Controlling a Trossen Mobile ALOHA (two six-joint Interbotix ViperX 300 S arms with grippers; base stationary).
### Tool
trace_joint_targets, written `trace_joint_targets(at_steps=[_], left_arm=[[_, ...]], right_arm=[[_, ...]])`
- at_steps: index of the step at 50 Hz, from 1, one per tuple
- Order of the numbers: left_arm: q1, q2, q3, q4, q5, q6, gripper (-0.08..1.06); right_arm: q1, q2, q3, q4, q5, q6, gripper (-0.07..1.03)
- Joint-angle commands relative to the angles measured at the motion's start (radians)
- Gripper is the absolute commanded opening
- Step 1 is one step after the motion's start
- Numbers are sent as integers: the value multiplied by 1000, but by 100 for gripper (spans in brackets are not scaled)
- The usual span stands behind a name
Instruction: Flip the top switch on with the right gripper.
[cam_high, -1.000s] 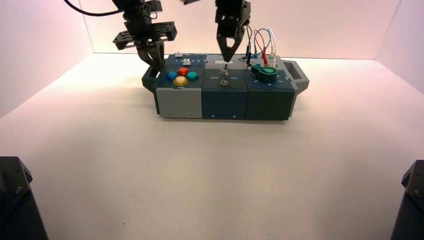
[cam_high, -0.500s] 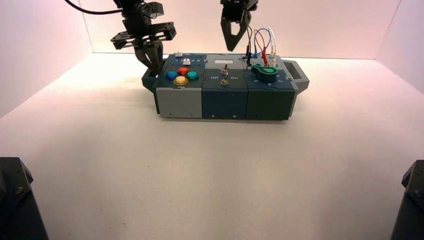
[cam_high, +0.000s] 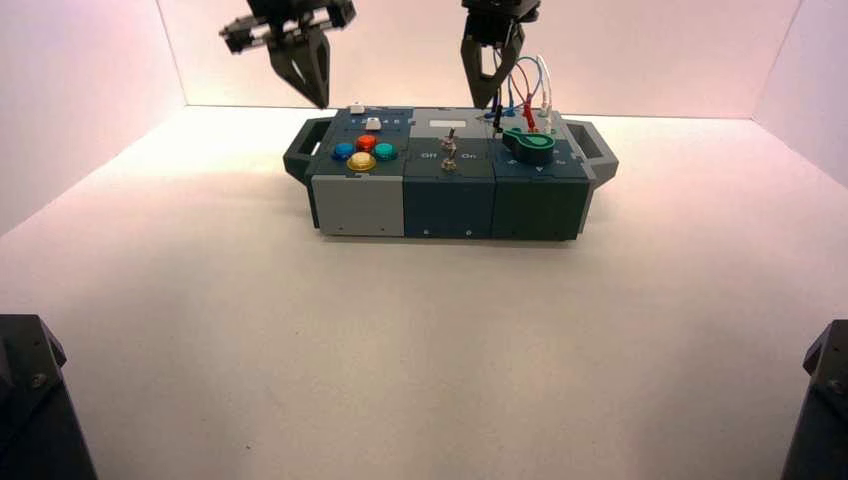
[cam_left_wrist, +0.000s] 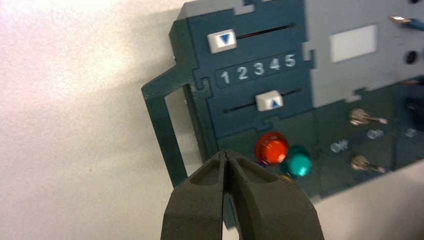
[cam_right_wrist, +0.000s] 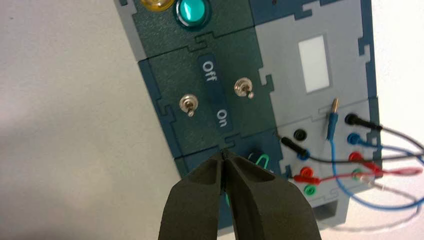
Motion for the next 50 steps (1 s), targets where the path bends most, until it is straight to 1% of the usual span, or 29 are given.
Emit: trace_joint_targets(at_steps=[1,4,7,12,13,16,21,26,32,38,50], left_arm=[[-5,-67,-25,3,29,2,-3],[-6,-87,-15,5,41,3,-3],[-9,-106,3,6,44,8,-3],[-15,-132,31,9,41,18,-3],[-17,-144,46,8,34,25,-3],[-17,-153,57,8,14,28,-3],[-18,-169,71,6,-28,28,-3],[-18,-181,77,6,-55,28,-3],[-18,-184,80,5,-60,29,-3],[-18,-192,78,5,-63,28,-3],[-18,-189,87,5,-81,28,-3]], right_arm=[[-5,-69,11,3,0,8,-2],[-5,-86,31,3,0,14,-2],[-8,-106,51,3,0,32,-2],[-12,-133,81,3,-6,49,-2],[-15,-146,95,3,-9,55,-2],[-18,-164,114,3,-12,67,-2],[-20,-186,126,3,-17,77,-2],[-21,-199,129,3,-26,77,-2],[-21,-199,138,3,-29,77,-2],[-21,-192,155,3,-54,78,-2],[-21,-173,155,3,-58,77,-2]])
